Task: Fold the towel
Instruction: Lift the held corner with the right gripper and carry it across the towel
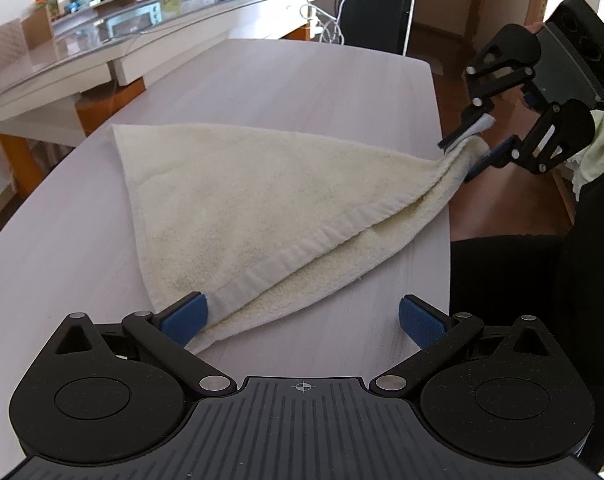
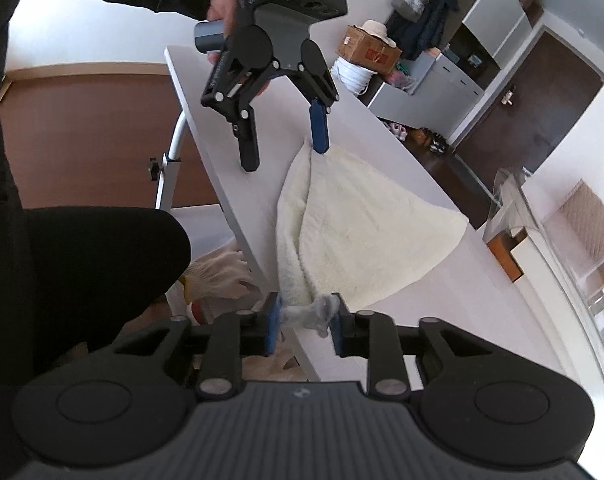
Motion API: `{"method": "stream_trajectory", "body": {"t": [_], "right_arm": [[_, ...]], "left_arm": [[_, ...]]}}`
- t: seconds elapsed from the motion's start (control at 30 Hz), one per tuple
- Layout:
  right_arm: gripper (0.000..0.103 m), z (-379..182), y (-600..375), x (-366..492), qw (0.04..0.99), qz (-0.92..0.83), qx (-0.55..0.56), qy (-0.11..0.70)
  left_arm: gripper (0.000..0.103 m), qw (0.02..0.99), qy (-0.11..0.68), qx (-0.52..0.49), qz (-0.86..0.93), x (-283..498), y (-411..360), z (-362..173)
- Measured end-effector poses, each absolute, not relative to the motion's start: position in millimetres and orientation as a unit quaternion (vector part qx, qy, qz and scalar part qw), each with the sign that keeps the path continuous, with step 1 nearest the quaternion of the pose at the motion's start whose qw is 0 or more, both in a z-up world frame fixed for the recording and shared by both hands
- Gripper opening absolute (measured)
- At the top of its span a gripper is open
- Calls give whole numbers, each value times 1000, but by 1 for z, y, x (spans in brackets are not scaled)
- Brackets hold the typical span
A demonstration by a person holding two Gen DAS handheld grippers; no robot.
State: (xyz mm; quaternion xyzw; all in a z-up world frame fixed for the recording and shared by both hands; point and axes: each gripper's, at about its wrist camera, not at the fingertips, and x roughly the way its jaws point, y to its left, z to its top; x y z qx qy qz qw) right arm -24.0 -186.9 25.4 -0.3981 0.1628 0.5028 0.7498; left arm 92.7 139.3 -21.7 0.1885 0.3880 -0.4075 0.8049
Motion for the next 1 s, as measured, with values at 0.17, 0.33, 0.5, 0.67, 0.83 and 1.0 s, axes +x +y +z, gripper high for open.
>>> {"method": "stream_trajectory", "body": {"t": [0.17,0.33,0.5,0.67,0.83,1.0], "right_arm": [[22,29,-185,-28,747,505,-404,157],[21,41,-188,-23,747,509,-395,162],[20,66,-189,-9,730,537,-385,176],[20,100,-185,30,708,565,-379,190],[20,128,-168,91,678,596,-373,215],[20,137,-141,141,645,618,-386,231]], "left_arm": [[103,806,387,192,-404,91,138,-22],[103,803,392,199,-403,87,136,-22],[103,799,395,207,-403,80,132,-21],[103,800,395,205,-402,72,132,-22],[103,804,399,187,-398,65,133,-21],[103,812,402,162,-391,60,137,-19]]}}
